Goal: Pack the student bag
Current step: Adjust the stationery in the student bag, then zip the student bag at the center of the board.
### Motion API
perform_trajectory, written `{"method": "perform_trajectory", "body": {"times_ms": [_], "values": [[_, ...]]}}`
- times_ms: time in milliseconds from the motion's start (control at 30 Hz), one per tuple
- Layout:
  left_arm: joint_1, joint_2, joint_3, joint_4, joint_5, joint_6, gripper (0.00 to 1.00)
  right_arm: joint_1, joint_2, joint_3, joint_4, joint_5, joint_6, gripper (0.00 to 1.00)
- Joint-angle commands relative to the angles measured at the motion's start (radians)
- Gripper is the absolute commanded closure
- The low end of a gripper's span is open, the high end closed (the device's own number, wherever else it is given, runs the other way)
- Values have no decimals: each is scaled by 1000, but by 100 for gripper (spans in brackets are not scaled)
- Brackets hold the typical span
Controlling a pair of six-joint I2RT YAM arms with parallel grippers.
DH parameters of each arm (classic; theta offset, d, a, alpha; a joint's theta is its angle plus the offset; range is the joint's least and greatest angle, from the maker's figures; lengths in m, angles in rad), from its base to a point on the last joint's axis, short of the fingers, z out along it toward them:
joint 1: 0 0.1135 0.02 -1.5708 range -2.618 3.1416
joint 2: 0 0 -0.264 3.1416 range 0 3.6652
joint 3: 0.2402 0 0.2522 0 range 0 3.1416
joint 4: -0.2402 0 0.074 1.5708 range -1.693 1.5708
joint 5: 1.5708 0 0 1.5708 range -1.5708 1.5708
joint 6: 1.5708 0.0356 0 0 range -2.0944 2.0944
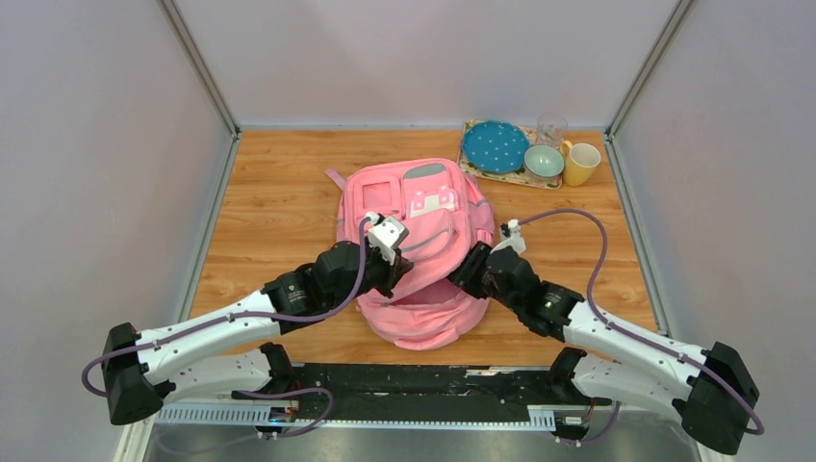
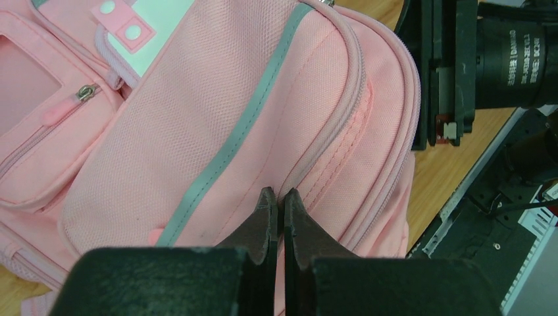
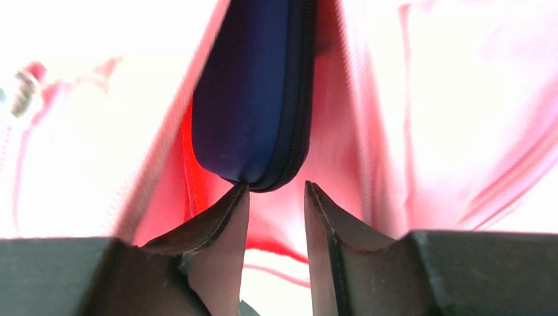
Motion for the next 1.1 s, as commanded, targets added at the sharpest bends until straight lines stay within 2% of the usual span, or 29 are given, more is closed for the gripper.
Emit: {"method": "perform_trajectory", "body": {"times_ms": [0,100,133,200,300,400,467,600,633,667,700,733,800,833,933,1033,1067], "values": [[-9,-46,55,74,2,-34,100,-67,-66,53,19,73,-42,60],[-9,-54,49,80,-9,-32,100,-69,-92,40,-12,20,-47,59],[-8,-54,46,84,-13,-34,100,-67,-119,12,-15,-43,-44,59],[-10,-52,38,89,-15,-38,100,-51,-159,-37,-24,-76,5,59],[-8,-43,28,107,-13,-46,100,-23,-297,-137,-38,-76,58,58],[-7,-16,31,109,-7,-52,100,-23,-461,-192,-136,-53,75,55],[-7,0,43,80,-10,-61,100,-20,-580,-191,-282,-33,76,52],[-7,3,20,69,-32,-101,100,-21,-714,-195,-458,12,105,50],[-7,3,14,63,-27,-106,96,-20,-730,-198,-493,13,108,50],[-7,3,15,54,-12,-109,79,-21,-741,-200,-509,15,108,49],[-7,5,18,38,-4,-114,68,-21,-754,-194,-524,16,111,49],[-5,5,32,-3,-1,-117,45,-21,-758,-191,-552,16,114,49],[-7,-8,40,-50,-16,-135,35,-21,-755,-177,-563,7,116,49],[-7,-20,35,-83,-29,-143,24,-21,-753,-171,-564,6,111,49],[-7,-95,-11,-114,-95,-175,23,-21,-722,-120,-573,12,75,49],[-5,-175,-57,-185,-205,-219,23,-20,-651,-48,-594,21,30,49],[-4,-201,-66,-215,-280,-233,22,-21,-627,-34,-586,10,3,49]]}}
